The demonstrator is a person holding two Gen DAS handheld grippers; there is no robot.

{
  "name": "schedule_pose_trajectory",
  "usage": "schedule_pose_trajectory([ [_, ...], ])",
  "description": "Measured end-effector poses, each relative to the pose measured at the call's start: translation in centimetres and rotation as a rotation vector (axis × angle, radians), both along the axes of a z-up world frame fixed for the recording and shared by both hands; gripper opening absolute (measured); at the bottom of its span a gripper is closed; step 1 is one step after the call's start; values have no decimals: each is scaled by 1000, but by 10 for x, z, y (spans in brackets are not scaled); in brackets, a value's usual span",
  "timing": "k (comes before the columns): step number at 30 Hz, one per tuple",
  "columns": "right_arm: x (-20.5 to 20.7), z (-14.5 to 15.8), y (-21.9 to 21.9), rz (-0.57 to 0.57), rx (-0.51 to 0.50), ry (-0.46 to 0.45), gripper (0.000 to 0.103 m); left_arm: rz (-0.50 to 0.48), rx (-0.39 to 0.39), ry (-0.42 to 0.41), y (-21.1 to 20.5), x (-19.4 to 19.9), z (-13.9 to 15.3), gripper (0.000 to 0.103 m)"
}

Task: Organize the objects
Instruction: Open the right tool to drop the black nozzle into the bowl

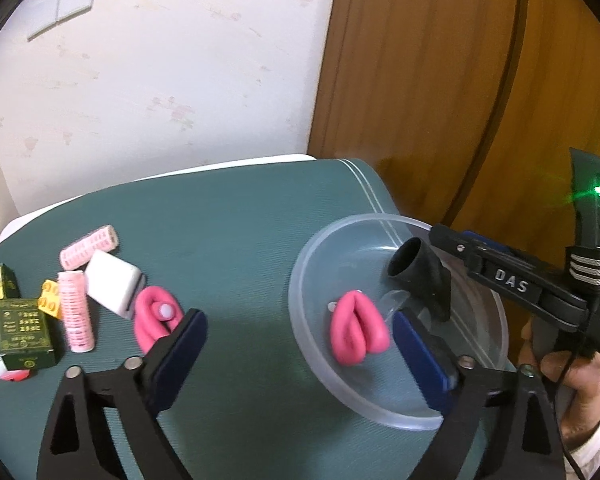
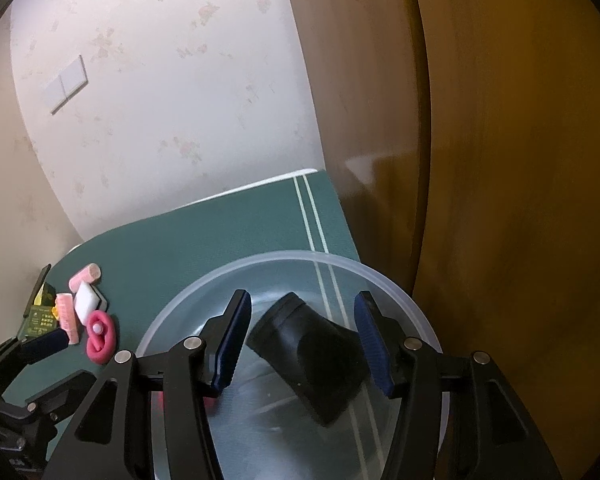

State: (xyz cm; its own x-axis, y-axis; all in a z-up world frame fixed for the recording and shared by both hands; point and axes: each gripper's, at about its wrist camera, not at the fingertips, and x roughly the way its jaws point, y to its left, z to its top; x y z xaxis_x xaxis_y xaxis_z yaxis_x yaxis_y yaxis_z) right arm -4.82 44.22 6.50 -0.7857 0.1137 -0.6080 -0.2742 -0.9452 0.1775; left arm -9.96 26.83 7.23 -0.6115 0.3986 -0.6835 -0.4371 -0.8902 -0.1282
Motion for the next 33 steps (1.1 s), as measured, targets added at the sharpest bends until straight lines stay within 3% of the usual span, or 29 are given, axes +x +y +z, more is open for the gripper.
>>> schedule_pose_trajectory([
  [6,9,10,-15,20,-6,45,72,52,-20,30,-19,4,3,102],
  [33,-6,15,-118,207,42,31,75,316,-80,14,-148,-2,-6,103],
])
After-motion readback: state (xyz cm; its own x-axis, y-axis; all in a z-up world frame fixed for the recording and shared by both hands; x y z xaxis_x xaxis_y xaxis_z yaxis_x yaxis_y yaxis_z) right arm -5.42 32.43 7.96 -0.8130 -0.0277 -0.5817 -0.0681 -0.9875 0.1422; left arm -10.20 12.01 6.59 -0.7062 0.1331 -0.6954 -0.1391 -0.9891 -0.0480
